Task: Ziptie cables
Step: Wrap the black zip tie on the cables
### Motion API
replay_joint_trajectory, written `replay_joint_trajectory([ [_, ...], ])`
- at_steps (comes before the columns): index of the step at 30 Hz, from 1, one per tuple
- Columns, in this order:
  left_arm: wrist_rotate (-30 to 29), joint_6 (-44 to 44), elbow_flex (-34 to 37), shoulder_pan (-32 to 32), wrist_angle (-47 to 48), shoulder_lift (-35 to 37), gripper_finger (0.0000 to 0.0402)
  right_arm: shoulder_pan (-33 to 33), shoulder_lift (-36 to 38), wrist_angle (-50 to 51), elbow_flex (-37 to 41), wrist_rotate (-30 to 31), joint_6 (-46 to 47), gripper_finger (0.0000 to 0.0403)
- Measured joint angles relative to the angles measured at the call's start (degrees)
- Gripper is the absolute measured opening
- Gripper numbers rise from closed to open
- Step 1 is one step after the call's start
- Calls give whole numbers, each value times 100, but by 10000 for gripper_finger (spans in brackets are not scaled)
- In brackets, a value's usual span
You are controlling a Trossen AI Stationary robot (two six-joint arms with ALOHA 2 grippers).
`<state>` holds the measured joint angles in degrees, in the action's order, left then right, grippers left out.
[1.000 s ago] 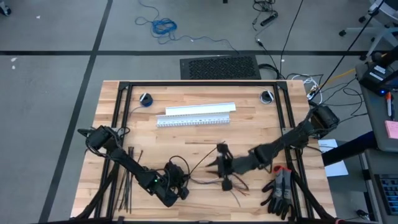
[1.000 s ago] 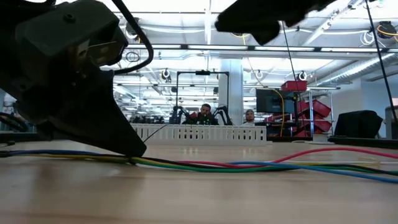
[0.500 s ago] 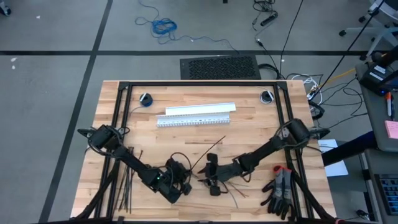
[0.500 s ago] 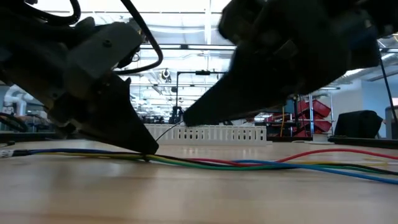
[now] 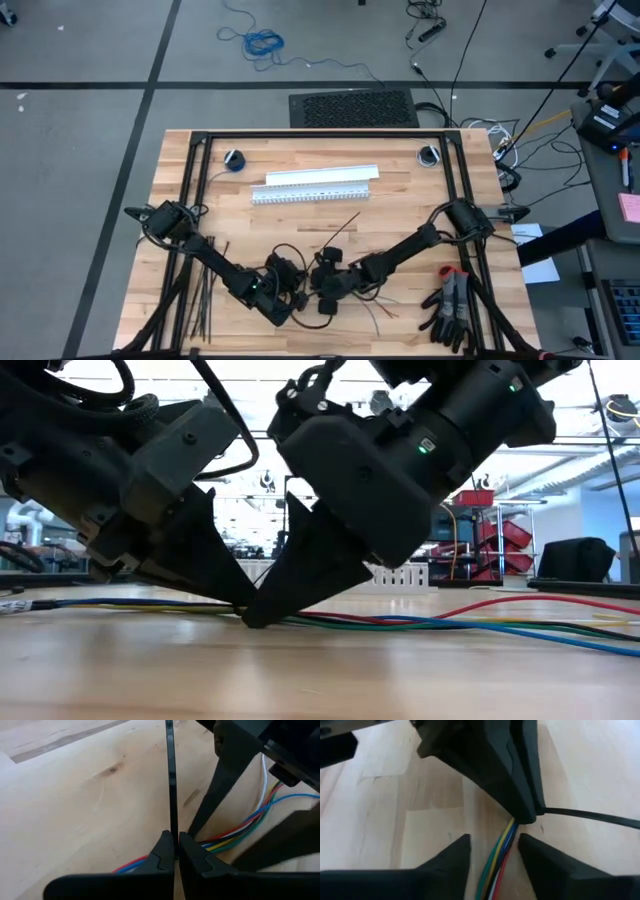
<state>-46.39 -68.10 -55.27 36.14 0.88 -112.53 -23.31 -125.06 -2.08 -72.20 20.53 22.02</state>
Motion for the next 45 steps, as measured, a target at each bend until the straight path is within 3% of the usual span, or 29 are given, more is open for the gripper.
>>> replay_joint_trajectory([
  [5, -13, -11, -2, 11, 67, 0, 6, 7, -11, 65, -1, -181, -53, 25],
  [8, -13, -19, -7, 33, 130, 2, 6, 17, -13, 148, -2, -244, 13, 8],
  [21, -1, -110, -26, 69, 680, 40, 6, 4, -4, 284, -3, -399, 114, 1],
  [28, -17, -1059, -20, 286, 1910, 196, 6, -13, -4, 288, -4, -397, 136, 0],
  [45, -22, -1563, -17, 413, 2305, 212, 6, -15, -4, 288, -3, -401, 173, 0],
])
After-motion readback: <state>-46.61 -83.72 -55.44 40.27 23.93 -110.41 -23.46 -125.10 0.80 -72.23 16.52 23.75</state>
